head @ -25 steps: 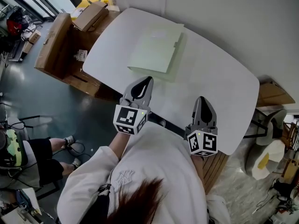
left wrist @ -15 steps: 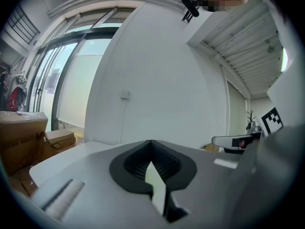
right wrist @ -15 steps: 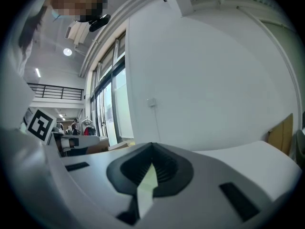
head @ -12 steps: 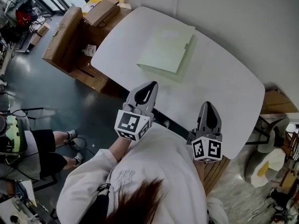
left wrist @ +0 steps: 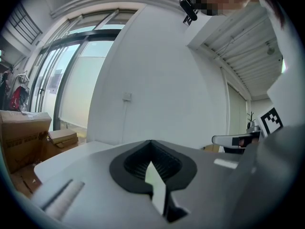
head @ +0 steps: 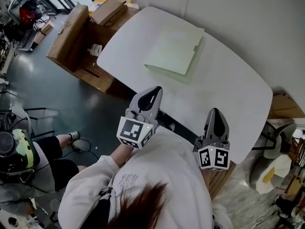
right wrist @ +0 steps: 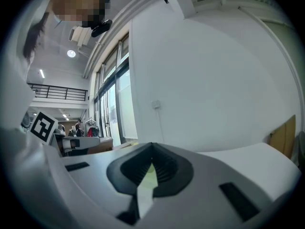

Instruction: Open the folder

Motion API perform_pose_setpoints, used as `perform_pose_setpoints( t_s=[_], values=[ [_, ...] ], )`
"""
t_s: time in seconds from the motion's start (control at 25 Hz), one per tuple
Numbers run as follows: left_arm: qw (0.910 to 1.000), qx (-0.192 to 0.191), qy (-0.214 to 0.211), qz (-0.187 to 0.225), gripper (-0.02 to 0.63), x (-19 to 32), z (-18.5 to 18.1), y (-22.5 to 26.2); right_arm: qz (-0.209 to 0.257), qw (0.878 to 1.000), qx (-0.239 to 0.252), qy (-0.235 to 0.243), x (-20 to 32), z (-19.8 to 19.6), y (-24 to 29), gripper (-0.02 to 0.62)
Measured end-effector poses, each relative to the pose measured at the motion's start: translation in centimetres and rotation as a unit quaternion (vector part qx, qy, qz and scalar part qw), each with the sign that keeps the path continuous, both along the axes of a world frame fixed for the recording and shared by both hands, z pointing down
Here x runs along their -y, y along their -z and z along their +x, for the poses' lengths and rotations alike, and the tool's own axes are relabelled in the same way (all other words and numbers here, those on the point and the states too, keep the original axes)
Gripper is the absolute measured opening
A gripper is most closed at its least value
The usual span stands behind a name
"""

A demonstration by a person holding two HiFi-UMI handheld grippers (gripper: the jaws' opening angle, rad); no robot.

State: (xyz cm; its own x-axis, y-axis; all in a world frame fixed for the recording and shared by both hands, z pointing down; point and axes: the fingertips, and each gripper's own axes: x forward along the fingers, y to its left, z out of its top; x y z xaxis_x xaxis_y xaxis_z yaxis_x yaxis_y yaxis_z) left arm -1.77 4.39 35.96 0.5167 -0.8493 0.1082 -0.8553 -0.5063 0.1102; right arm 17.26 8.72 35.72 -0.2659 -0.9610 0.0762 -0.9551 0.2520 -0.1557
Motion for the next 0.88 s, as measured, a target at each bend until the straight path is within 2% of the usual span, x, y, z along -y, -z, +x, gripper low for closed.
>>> perform_pose_setpoints(
  t_s=[0.24,0.72,0.88],
  values=[
    [1.0,-0.001,0.001,0.009,0.008,-0.2,-0.3,0.6,-0.004,1.0,-0.006,0.005,-0.6,-0.6,0.0,0.006],
    [1.0,0.003,-0.004,0.001,0.008,-0.9,0.0,-0.4,-0.007,1.0,-0.006,-0.007,-1.6,-0.5,-0.2,0.006],
    [1.0,-0.003,-0.002,-0.004,0.008,1.6,-2.6,-1.3,-0.014,1.0,-0.007,-0.008,0.8,-2.9,-1.4,0.006]
  ],
)
